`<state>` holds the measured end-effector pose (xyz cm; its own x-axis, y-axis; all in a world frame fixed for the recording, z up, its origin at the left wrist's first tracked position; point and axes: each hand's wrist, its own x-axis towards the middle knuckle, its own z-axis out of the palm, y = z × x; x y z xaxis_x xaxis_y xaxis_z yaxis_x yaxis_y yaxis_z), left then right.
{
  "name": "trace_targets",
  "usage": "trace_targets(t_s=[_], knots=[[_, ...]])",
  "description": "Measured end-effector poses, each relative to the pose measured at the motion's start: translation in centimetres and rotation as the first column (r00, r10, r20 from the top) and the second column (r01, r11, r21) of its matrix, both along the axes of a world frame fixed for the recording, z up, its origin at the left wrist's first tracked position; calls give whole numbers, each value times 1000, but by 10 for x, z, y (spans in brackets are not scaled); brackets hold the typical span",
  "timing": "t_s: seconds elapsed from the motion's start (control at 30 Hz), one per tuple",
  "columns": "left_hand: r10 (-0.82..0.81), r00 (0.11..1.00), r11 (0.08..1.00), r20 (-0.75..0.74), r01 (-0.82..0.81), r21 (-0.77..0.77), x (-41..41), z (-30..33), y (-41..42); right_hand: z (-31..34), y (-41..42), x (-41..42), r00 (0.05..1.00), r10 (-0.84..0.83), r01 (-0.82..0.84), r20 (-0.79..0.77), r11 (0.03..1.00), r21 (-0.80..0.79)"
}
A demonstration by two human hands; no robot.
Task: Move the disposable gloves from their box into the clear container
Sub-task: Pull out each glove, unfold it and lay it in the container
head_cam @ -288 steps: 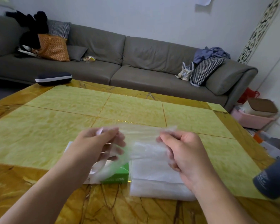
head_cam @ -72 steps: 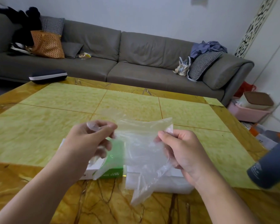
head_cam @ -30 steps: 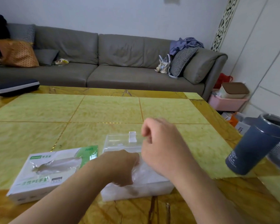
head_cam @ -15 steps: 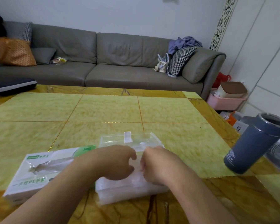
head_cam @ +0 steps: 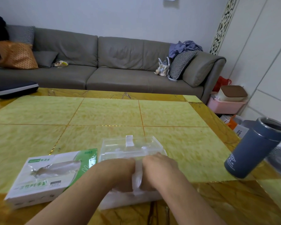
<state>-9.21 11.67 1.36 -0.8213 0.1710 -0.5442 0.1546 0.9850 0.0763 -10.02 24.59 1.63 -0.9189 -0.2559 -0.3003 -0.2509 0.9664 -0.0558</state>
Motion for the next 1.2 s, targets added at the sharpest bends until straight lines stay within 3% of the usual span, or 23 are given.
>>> trace_targets(t_s=[0.2,0.37,0.53,0.67,0.77,0.87,0.93,1.0,1.1,1.2], knots=[[-56,998,998,-8,57,25,-2,1,-9,-5,-3,-7,995,7,-9,99,1000,18],[-12,984,990,-175,37,139,13,9,-20,0,-6,-4,995,-36,34,97,999,24],[-70,865,997,-497,76,-9,47,20,-26,14,-5,6,995,-76,77,-64,997,9],[-279,836,960,-473,242,-139,61,11,-29,17,-4,10,992,-99,100,-82,995,10],[-335,809,939,-484,331,-96,60,2,-40,14,-7,12,994,-98,98,-50,995,13],[-127,812,950,-570,266,167,63,0,-52,16,-14,15,989,-96,100,-111,995,24],[119,759,888,-640,207,410,66,4,-64,20,-18,19,977,-70,78,-202,996,34],[311,692,864,-651,79,497,67,9,-86,23,-25,26,964,-42,52,-263,998,31],[490,670,855,-558,-242,459,66,16,-127,29,-37,37,945,-34,34,-325,999,-5],[552,720,834,-421,-478,276,68,11,-159,25,-54,45,903,21,-90,-429,986,-141]])
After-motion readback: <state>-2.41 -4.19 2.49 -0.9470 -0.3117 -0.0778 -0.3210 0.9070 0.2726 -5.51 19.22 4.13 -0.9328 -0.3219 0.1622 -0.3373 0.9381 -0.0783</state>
